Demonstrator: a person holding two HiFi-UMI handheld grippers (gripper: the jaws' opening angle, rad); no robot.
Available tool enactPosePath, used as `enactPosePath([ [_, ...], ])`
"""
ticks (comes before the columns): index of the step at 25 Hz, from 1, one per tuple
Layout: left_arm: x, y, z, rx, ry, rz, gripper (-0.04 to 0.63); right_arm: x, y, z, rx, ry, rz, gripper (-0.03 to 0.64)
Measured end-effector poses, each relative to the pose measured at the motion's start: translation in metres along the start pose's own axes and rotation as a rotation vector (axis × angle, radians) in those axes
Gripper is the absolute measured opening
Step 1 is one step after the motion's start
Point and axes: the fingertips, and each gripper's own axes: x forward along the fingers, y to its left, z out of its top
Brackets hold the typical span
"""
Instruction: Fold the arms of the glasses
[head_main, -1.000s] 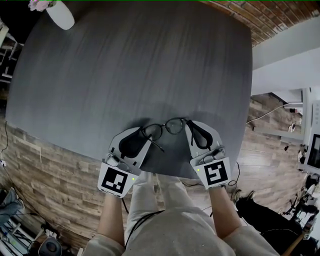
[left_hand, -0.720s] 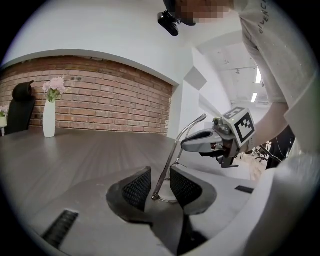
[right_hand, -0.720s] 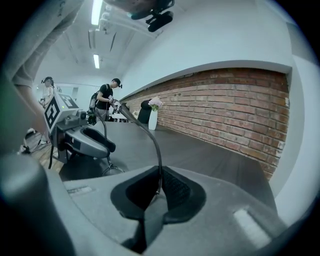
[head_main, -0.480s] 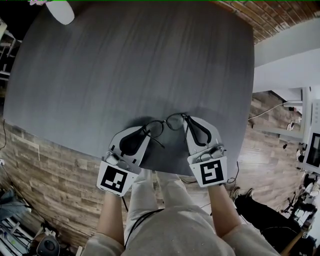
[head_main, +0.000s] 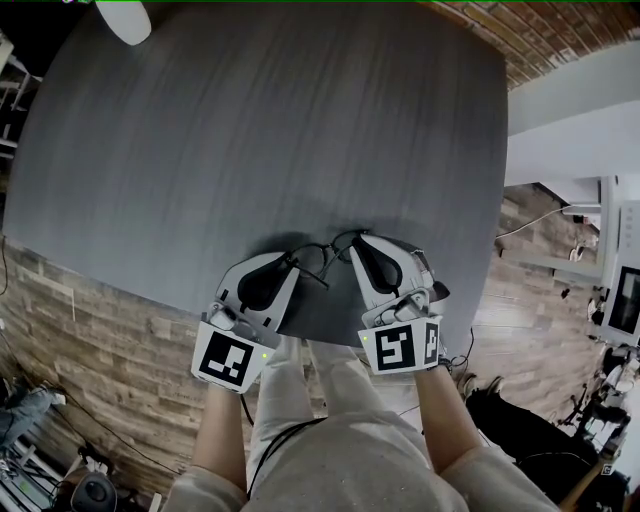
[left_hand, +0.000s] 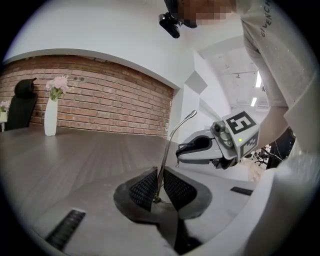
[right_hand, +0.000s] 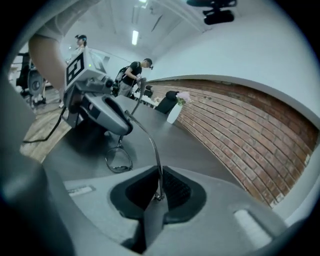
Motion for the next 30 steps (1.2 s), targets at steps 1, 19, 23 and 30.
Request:
enactPosePath([
  [1,0.0,0.0,0.001,0.003,-0.002,-0.001,0.034,0.001,0.003,-0.001,-0.042,0.009,0.005,0.021],
  [19,-0.006,-0.002,0.0,0.051,-0.005,-0.019,0.034,0.015,0.043,-0.01,-0.379,0.064,0.079,0.032],
  [23,-0.002,-0.003,-0.001,0.081,0.015,-0.02,0.035,0.015,0.041,-0.011,-0.347,0.058,0.082,0.032],
  [30,0.0,-0.004,-0.014,0.189,0.152,-0.003,0.013,0.013,0.037,-0.005,-0.129,0.0,0.129,0.055],
])
